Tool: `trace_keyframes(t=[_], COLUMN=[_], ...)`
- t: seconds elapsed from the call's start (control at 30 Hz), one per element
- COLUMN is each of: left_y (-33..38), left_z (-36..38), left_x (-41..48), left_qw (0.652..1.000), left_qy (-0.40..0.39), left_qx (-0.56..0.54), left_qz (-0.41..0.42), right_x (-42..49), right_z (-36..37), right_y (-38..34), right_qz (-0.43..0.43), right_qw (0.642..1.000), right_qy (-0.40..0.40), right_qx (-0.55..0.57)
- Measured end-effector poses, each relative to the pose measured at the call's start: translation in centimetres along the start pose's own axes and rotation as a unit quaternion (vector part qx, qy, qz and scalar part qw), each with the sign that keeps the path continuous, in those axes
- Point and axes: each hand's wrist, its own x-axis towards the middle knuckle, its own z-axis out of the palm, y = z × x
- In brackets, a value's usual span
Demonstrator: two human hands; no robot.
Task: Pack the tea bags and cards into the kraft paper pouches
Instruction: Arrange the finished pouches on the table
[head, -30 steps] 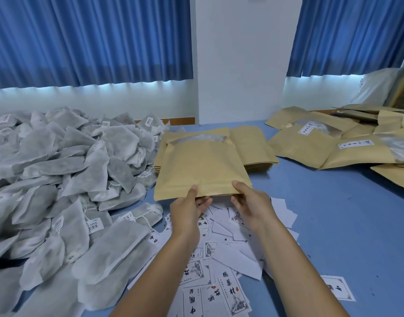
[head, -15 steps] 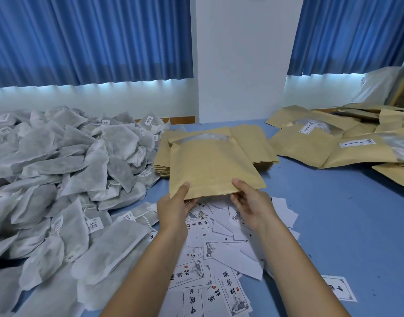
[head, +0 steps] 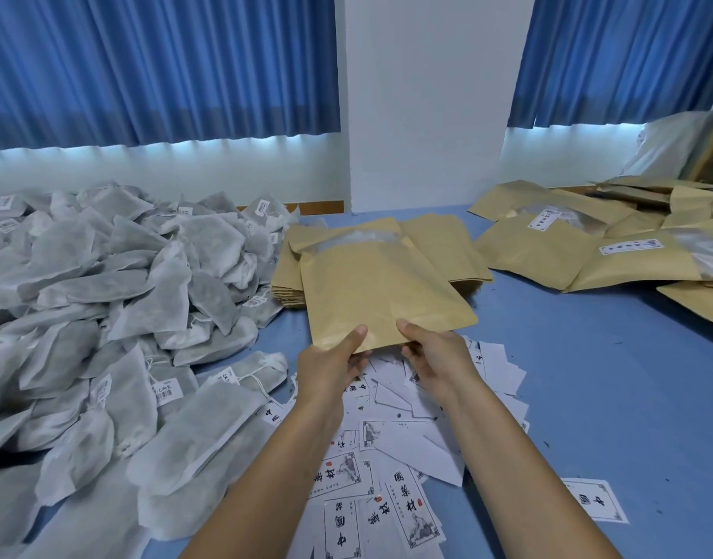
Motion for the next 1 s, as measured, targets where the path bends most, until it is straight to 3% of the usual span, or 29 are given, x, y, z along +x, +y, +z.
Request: trace_keyframes(t=[0.13,0.3,0.6,0.8,1.0], left_y=[0.0,-0.4,-0.3,-0.4,-0.4], left_z=[-0.1,0.3,0.8,0.7,0.4], left_x=[0.3,-0.1,-0.4,-0.2,0.2], left_qw=[1.000,1.000,0.997,0.990,0.989], left_qy=[0.020,0.002,-0.007,-0.003,-0.005], left_qx=[0.001,0.016,0.055,0.105,0.117], left_qz=[0.012,0.016,0.057,0.095,0.087], right_x=[0.0,-1.2,-0.9,0.0,0.2], right_z=[0.1,1.2,0.8,-0.1,-0.5], right_y=[0.2,1.4,0.7,0.1,-0.4], right_qz=[-0.010,0.000,-0.008,-0.001,0.012], right_qw=[1.000,0.998,0.998,1.000,0.999], right_qy=[0.005,-0.062,-0.063,-0.014,-0.009], right_qx=[0.011,0.001,0.015,0.016,0.033])
